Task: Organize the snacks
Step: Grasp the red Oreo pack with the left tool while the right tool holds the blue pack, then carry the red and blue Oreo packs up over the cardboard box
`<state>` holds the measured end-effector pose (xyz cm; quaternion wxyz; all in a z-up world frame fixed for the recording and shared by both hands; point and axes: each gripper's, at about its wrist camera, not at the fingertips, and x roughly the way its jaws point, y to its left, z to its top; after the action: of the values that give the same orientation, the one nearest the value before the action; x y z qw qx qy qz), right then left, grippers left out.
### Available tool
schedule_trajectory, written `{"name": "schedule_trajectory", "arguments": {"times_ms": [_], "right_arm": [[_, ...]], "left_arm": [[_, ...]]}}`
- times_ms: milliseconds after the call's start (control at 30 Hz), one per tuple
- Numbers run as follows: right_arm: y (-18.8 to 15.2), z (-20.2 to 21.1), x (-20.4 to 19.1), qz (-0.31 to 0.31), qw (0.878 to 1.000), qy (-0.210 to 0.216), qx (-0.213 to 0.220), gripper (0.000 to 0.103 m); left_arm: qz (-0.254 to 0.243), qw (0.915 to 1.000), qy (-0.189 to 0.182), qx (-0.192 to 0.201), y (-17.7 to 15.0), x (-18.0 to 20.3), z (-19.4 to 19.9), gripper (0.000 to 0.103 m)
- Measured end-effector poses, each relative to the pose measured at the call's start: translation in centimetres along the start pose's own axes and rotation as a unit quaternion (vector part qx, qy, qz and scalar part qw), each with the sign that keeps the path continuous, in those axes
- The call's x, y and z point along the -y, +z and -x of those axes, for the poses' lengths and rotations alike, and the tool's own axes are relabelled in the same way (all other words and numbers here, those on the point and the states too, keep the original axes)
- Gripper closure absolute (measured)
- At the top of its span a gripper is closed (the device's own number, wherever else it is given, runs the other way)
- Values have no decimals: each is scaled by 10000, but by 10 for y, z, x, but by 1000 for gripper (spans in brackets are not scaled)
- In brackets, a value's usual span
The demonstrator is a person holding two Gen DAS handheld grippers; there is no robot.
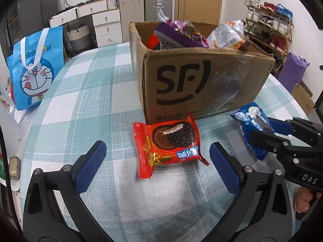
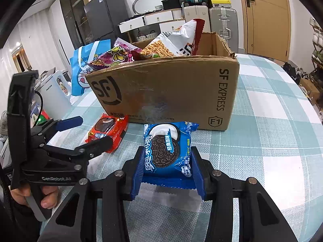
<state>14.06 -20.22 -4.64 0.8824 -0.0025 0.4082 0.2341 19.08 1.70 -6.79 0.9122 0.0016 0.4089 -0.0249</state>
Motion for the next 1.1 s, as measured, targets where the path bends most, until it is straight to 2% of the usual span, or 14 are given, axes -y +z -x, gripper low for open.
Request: {"name": "schedule_trajectory", "arguments": {"times_ms": [167, 267, 367, 433, 567, 1100], "right_arm": [[0, -1, 0, 21, 10000, -18, 1, 59], [0, -1, 0, 14, 10000, -24, -9, 59], [0, 0, 0, 25, 10000, -21, -11, 59], [0, 0, 0, 25, 10000, -14, -12, 59], [0, -1, 1, -9, 10000, 6, -31, 59], [-1, 2, 2, 21, 10000, 33, 52, 59]], "left_arm": [[-2, 9999, -58, -95, 0, 0, -6, 2], [-23, 9999, -86, -148, 0, 0, -10, 8], [51, 9996, -145, -251, 0, -5, -15, 23], [91, 9993, -242, -286, 0, -8, -16, 37], [100, 9990, -347, -257, 0, -11, -17, 53], [66, 9992, -402, -42, -4, -5, -3, 56]]}}
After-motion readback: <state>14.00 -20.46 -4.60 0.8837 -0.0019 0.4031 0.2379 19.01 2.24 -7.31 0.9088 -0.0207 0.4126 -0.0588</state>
